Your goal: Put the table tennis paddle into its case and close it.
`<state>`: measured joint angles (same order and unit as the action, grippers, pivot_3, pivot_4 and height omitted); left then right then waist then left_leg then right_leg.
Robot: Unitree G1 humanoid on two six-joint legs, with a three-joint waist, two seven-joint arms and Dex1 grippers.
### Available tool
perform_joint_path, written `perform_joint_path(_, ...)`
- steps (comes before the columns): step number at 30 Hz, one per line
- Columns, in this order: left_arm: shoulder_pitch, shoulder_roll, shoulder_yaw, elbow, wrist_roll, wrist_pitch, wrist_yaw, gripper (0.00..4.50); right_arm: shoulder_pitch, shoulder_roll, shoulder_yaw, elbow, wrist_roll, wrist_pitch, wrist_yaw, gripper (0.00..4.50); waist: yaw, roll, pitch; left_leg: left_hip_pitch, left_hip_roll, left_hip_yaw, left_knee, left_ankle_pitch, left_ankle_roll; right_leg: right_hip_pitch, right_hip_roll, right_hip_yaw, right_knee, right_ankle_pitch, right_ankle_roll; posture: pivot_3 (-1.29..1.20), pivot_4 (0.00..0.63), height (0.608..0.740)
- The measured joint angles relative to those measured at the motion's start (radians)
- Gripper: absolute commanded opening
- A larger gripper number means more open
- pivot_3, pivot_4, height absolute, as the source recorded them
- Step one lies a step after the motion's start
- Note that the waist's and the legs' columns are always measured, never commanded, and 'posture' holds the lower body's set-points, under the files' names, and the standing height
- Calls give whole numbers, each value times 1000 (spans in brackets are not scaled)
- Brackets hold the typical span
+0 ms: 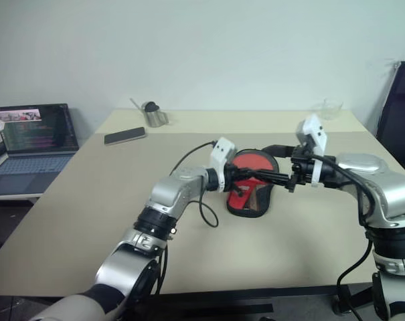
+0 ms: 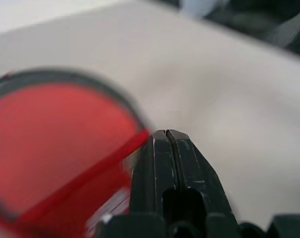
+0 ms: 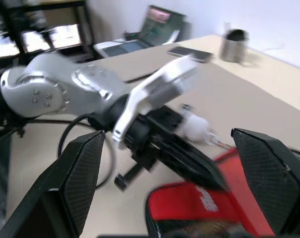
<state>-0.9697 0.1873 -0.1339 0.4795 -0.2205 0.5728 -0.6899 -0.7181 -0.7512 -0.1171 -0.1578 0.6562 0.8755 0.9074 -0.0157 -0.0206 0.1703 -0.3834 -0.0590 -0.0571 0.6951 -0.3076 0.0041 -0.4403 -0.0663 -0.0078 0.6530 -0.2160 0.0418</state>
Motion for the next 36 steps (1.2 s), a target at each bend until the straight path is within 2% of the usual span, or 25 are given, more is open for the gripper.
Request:
perform_joint_path(2, 21, 63, 41, -62, -52, 5, -88, 17, 6, 11, -28, 11, 14, 69, -65, 4500, -2, 0, 0, -1, 0, 0, 0, 0, 0, -1, -1, 2, 0, 0, 0, 0, 150, 740)
perform_joint_path(6, 104, 238, 138, -289, -240, 33, -341, 17, 6, 142, -95, 144, 14, 180, -258, 4500, -8, 0, 0, -1, 0, 0, 0, 0, -1, 0, -2, 2, -1, 0, -1, 0, 150, 740)
perform_joint_path(8, 122, 351, 203, -322, -290, 54, -409, 17, 18, 212, -131, 203, 34, 236, -325, 4500, -9, 1, -1, -1, 0, 0, 0, 0, -1, 0, -2, 2, 0, 0, -1, 0, 150, 740)
perform_joint_path(10, 159, 422, 239, -334, -312, 73, -452, 17, 17, 246, -153, 246, 43, 276, -366, 4500, -9, 2, -1, -1, -1, 0, 0, 0, 0, 0, -2, 2, 0, 0, -1, 0, 150, 740)
perform_joint_path(11, 183, 449, 241, -344, -319, 78, -472, 178, 15, 257, -165, 258, 50, 289, -378, 4500, -8, 2, -1, -1, -1, 0, 0, 0, 0, 1, -2, 1, -1, 0, -1, 0, 150, 740)
perform_joint_path(14, 274, 537, 248, -380, -356, 123, -530, 887, -7, 273, -197, 322, 66, 316, -408, 4500, -7, 2, -1, -1, -1, 0, 0, 0, 0, 1, -2, 0, -2, 0, -1, 0, 150, 740)
perform_joint_path(24, 459, 644, 326, -553, -452, 203, -532, 4463, -20, 313, -285, 487, 105, 435, -455, 4500, -12, 2, -1, -1, 0, -1, -1, -1, 2, 1, -2, 0, -3, 0, -1, 0, 150, 740)
perform_joint_path(29, 525, 673, 331, -595, -431, 177, -491, 4463, -25, 337, -293, 508, 122, 493, -454, 4500, -13, 2, -1, 0, 0, 0, -1, -2, 3, 2, -2, 0, -2, 0, -1, 0, 150, 740)
perform_joint_path(32, 553, 685, 330, -590, -359, 102, -455, 4463, -41, 357, -295, 545, 115, 491, -476, 4500, -13, 3, -1, 0, 0, 0, -1, -2, 3, 2, -2, 0, -2, 0, -1, 0, 150, 740)
perform_joint_path(36, 568, 685, 330, -593, -352, 89, -442, 4463, -42, 371, -281, 573, 93, 467, -482, 4500, -13, 3, -1, 0, 0, 0, -1, -2, 3, 2, -2, 0, -3, 0, -1, 0, 150, 740)
